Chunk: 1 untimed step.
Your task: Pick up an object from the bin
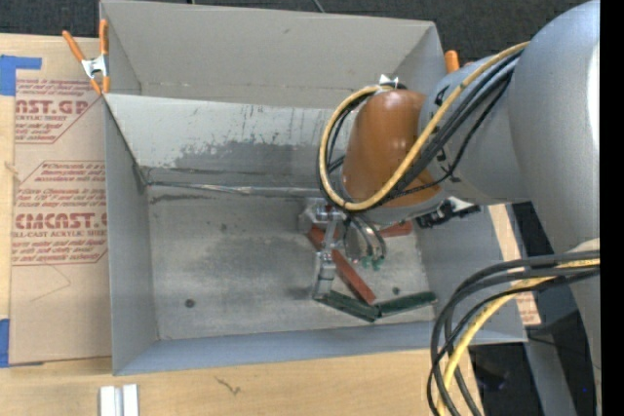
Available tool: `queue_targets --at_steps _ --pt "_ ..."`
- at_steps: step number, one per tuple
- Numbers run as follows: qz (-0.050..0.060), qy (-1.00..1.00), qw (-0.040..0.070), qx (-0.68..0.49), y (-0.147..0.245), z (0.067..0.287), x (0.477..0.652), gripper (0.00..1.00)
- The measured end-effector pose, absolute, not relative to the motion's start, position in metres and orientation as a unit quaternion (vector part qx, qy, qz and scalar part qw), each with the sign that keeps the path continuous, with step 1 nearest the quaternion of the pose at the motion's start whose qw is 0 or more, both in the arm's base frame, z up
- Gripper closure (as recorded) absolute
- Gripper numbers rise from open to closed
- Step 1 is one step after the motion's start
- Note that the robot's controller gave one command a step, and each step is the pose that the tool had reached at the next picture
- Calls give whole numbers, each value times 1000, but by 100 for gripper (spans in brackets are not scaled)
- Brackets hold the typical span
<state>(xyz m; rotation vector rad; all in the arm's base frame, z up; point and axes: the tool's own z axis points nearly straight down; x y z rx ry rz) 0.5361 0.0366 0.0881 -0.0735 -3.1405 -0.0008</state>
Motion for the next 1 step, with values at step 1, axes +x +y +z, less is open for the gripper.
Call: queue_targets --at_steps 1 --pt "0 -1000 0 -24 37 88 536 0"
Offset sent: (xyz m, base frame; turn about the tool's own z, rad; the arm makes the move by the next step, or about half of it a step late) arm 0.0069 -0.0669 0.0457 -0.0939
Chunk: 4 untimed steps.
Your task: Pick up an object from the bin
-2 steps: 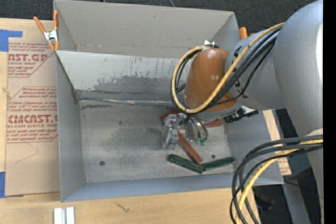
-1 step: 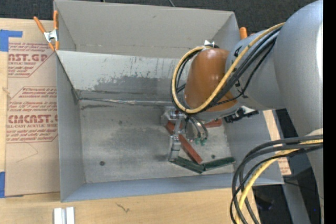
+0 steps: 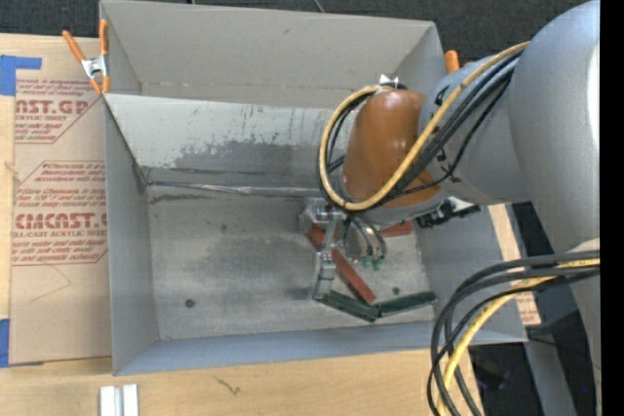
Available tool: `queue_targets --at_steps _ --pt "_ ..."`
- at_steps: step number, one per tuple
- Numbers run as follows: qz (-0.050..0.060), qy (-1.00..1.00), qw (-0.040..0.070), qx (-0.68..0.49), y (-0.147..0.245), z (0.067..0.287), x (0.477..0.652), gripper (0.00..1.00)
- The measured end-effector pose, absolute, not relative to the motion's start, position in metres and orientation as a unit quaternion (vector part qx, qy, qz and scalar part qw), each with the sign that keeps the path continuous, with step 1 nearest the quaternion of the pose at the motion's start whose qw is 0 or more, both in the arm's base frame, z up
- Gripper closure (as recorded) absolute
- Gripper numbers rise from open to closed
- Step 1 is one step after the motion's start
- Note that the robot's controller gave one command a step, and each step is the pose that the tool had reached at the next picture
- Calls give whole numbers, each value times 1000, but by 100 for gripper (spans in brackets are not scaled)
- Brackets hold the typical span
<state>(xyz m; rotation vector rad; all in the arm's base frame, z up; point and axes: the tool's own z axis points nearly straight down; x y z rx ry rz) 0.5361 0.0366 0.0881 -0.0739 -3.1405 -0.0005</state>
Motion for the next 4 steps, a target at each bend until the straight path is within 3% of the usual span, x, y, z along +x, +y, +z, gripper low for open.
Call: queue_targets --at_steps 1,3,4 --pt "0 -1000 0 10 -5 118 540 0" --pt "-1 -1000 -1 20 -27 70 496 0" --pt "0 -1000 0 32 11 70 483 100"
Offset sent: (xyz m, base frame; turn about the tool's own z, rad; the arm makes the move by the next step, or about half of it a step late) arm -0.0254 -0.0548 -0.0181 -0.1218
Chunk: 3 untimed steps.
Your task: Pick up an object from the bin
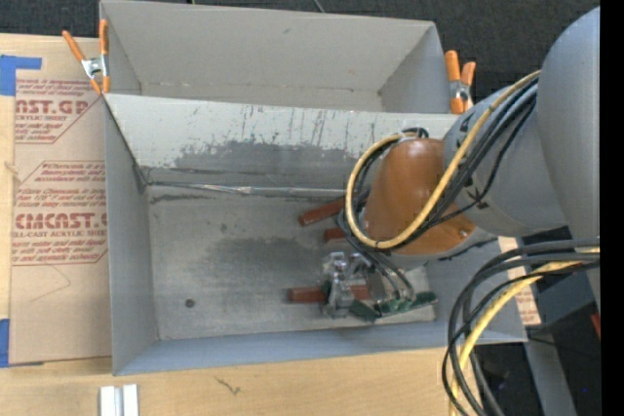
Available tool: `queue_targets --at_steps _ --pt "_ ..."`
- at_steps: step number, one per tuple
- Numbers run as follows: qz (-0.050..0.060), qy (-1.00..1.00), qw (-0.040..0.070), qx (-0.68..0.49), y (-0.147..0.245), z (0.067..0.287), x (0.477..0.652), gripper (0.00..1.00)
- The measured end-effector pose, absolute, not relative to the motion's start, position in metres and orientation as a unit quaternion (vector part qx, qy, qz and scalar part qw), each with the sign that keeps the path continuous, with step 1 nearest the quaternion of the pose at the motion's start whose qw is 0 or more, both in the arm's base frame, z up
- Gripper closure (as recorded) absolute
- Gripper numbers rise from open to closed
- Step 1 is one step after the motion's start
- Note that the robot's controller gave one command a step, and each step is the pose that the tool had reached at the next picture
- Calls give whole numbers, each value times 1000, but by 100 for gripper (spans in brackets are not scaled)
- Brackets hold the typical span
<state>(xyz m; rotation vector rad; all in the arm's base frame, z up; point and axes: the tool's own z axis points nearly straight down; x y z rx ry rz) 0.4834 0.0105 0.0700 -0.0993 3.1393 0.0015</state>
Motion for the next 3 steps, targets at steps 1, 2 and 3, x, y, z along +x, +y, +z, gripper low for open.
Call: queue_targets --at_steps 1,2,3 --pt "0 1000 0 -32 10 70 483 100" --pt "0 999 1 -35 -4 202 521 100" --pt "0 999 1 -35 -4 202 521 0"
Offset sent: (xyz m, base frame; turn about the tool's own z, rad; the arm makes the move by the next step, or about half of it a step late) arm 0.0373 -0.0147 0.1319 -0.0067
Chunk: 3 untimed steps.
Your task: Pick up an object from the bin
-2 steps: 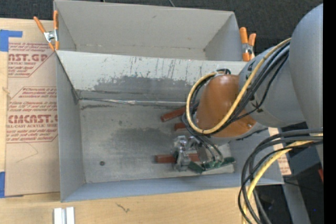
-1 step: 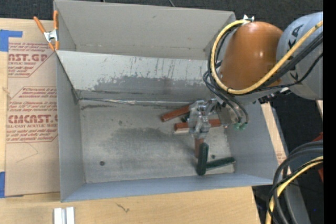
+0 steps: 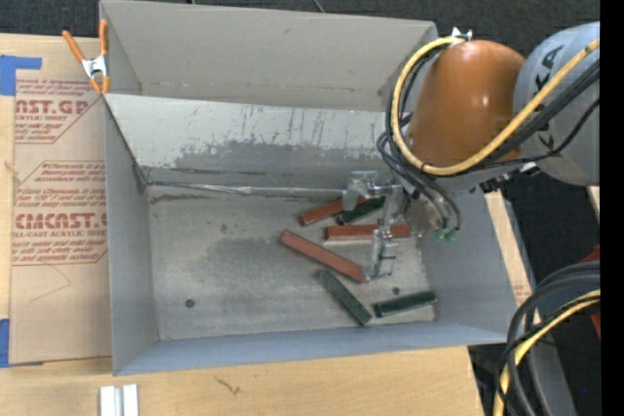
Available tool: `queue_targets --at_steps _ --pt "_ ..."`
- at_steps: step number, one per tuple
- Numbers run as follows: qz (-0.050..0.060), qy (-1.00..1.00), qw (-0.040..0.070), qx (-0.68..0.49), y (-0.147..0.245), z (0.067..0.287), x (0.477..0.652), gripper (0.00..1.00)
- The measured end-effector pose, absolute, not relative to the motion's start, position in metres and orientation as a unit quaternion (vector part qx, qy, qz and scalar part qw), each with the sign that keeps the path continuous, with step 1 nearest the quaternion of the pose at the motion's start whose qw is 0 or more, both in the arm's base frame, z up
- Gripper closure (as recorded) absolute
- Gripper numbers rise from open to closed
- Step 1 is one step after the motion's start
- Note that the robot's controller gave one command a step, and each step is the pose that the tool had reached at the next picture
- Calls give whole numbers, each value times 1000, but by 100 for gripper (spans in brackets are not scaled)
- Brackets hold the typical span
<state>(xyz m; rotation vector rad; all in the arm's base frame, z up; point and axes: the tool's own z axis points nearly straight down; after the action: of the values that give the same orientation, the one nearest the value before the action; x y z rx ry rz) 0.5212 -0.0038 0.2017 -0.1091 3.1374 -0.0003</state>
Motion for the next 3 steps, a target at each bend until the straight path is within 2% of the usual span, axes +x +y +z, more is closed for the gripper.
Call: queue_targets --at_steps 1,2,3 --pt "0 999 1 -35 -4 202 521 0" --pt "-1 998 6 -56 1 163 541 0" --pt "0 997 3 -75 13 101 537 0"
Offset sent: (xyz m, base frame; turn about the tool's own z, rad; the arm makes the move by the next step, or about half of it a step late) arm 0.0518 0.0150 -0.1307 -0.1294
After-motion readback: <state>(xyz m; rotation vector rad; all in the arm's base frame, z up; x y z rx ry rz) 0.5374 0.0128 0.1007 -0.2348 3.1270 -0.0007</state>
